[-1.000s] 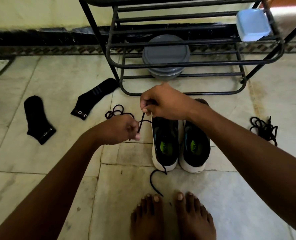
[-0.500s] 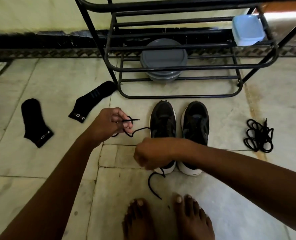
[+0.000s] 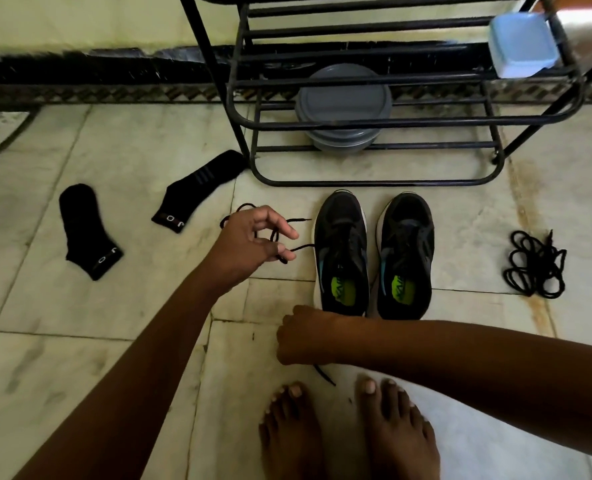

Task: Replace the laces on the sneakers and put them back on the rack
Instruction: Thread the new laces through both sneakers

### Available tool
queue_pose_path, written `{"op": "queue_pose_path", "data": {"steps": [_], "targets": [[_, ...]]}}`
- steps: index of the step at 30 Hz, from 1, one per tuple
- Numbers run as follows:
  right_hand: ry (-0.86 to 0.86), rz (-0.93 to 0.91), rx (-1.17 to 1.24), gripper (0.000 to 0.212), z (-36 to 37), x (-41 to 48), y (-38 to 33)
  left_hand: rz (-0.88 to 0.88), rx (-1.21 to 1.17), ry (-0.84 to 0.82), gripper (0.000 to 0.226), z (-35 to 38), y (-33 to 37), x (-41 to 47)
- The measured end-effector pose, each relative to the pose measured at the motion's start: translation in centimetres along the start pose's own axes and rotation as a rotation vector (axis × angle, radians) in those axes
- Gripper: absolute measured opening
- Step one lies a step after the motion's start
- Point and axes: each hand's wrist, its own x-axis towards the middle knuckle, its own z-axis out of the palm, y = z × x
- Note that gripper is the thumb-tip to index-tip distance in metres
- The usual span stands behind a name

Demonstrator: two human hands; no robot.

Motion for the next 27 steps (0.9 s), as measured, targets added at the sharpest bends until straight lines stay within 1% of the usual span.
{"op": "queue_pose_path", "data": {"steps": [2, 3, 4, 5, 8, 10, 12, 14, 16, 18, 21, 23, 24, 26, 27], "targets": [[-0.033, 0.002, -0.001, 0.027, 0.6, 0.1, -0.7, 0.007, 0.025, 0.007, 0.022, 0.1, -0.1, -0.1], [-0.004, 0.012, 0.023, 0.025, 0.2, -0.2, -0.7, 0.01, 0.038, 0.012, 0.021, 0.1, -0.2, -0.1], [-0.009, 0.024, 0.035, 0.024, 0.3, -0.3, -0.7, 0.015, 0.046, 0.019, 0.021, 0.2, -0.4, 0.1], [0.008, -0.008, 0.039, 0.022, 0.7, -0.2, -0.7, 0.023, 0.047, 0.03, 0.019, 0.3, -0.6, 0.2], [-0.033, -0.019, 0.025, 0.022, 1.0, 0.0, -0.5, 0.037, 0.055, 0.117, 0.015, 0.7, -1.0, 0.6], [-0.025, -0.003, 0.132, 0.025, 0.4, -0.1, -0.3, 0.028, 0.042, 0.188, 0.011, 0.7, -1.1, 0.8], [-0.011, 0.055, 0.256, 0.028, -0.6, -0.5, -0.2, 0.029, 0.033, 0.239, 0.008, 0.6, -0.7, 1.0], [0.014, 0.152, 0.429, 0.02, -2.0, -1.1, 0.6, 0.034, 0.001, 0.282, 0.008, 0.4, -0.2, 1.0], [0.104, 0.258, 0.643, 0.015, -3.6, -2.0, 1.8, 0.031, -0.064, 0.349, 0.01, 0.1, 0.2, 0.9], [0.27, 0.359, 0.809, 0.007, -5.2, -3.7, 3.8, 0.037, -0.11, 0.421, 0.013, -0.1, 0.9, 0.8], [0.416, 0.487, 1.017, 0.002, -7.6, -7.6, 6.6, 0.115, -0.113, 0.486, 0.012, -0.3, 2.6, 0.4], [0.511, 0.553, 1.158, 0.004, -9.3, -10.6, 7.8, 0.206, -0.131, 0.482, 0.013, -0.4, 4.2, 0.1], [0.571, 0.575, 1.257, 0.005, -9.8, -12.0, 8.3, 0.249, -0.122, 0.464, 0.019, -0.3, 4.9, -0.2], [0.745, 0.6, 1.412, 0.008, -11.0, -14.7, 8.6, 0.333, -0.086, 0.403, 0.037, -0.3, 6.2, -0.9], [0.843, 0.604, 1.474, 0.008, -11.5, -16.0, 8.7, 0.366, -0.079, 0.368, 0.043, -0.4, 6.9, -1.0]]}}
